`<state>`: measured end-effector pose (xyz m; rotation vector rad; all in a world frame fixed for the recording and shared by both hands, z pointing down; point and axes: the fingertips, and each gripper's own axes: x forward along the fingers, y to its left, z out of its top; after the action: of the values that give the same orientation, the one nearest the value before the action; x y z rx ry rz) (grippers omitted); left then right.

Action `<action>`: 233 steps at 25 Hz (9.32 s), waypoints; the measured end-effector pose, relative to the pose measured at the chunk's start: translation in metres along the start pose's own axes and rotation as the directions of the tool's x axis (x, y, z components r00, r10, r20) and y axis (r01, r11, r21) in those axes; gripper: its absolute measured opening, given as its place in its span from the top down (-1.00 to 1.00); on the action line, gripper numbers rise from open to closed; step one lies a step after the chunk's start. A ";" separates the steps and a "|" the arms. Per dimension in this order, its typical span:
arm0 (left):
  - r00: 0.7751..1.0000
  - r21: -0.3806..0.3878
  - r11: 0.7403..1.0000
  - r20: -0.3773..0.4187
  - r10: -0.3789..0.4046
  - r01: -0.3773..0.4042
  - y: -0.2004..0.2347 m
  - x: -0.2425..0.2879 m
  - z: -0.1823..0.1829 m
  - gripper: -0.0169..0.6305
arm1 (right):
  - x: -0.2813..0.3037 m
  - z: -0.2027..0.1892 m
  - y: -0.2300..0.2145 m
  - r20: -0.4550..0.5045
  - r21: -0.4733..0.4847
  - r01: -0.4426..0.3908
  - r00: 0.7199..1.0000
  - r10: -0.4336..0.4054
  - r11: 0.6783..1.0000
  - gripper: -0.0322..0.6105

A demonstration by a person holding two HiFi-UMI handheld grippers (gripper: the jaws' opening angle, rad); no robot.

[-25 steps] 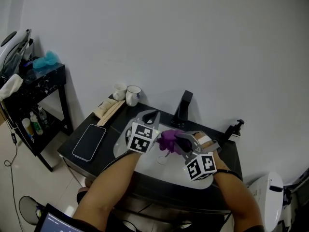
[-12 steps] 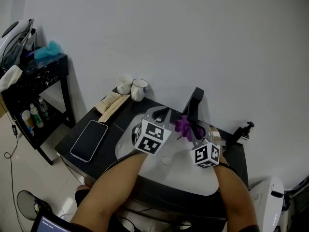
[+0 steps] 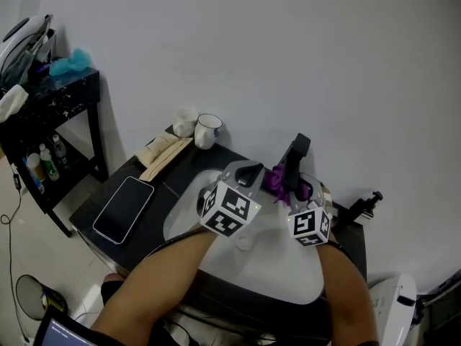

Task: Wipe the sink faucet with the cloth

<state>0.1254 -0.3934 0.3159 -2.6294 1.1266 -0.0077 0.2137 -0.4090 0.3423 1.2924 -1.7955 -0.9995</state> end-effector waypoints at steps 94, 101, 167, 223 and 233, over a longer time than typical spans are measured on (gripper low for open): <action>0.997 -0.265 0.961 0.004 0.080 -0.076 0.032 -0.021 -0.002 0.89 | -0.029 -0.021 0.022 -0.100 0.380 -0.072 0.988 0.118 0.922 0.76; 0.989 -0.333 0.934 0.028 0.147 -0.129 0.048 -0.040 0.006 0.89 | -0.038 0.010 0.044 -0.027 0.602 -0.055 0.996 0.089 0.796 0.76; 0.968 -0.262 0.941 0.069 0.241 -0.216 0.056 -0.058 0.020 0.89 | -0.127 0.098 -0.042 0.233 0.876 -0.064 0.924 -0.304 0.478 0.76; 0.994 -0.118 0.988 -0.033 0.101 -0.104 0.015 -0.036 0.002 0.89 | -0.118 -0.015 -0.021 0.016 0.737 0.119 0.981 -0.193 0.666 0.76; 0.996 -0.117 0.989 -0.024 0.089 -0.091 0.012 -0.035 0.004 0.89 | -0.118 -0.016 -0.023 0.019 0.737 0.121 0.980 -0.200 0.665 0.76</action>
<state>0.0934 -0.3755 0.3126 -2.6827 1.2884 0.0549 0.2677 -0.3030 0.3180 1.9363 -2.3100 -0.3944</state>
